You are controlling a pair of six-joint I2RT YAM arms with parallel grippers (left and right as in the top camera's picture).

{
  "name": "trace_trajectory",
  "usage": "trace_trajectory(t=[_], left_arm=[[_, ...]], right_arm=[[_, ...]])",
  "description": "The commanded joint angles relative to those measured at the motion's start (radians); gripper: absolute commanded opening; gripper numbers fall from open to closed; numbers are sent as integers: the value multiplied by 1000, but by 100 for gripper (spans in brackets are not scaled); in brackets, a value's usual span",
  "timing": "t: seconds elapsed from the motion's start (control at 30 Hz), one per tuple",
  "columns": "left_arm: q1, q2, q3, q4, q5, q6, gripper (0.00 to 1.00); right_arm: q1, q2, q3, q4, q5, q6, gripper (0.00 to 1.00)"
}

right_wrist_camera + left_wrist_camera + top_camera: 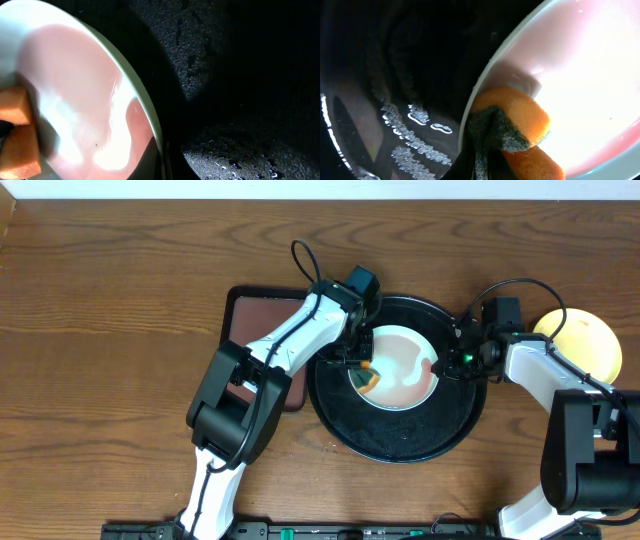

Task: Clean dirty plates on tray and stack at the side
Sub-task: 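Scrub the pale green plate with the sponge while right gripper holds rim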

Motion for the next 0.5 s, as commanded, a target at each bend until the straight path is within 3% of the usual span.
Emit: trace_trajectory(t=[0.0,0.47], left_arm=[[-31,-3,-41,21,2,-17,7],[-227,-3,-89,286,2,-141,8]], right_arm=[[-13,13,-7,7,84,31,1],[-11,13,-7,10,84,30,1]])
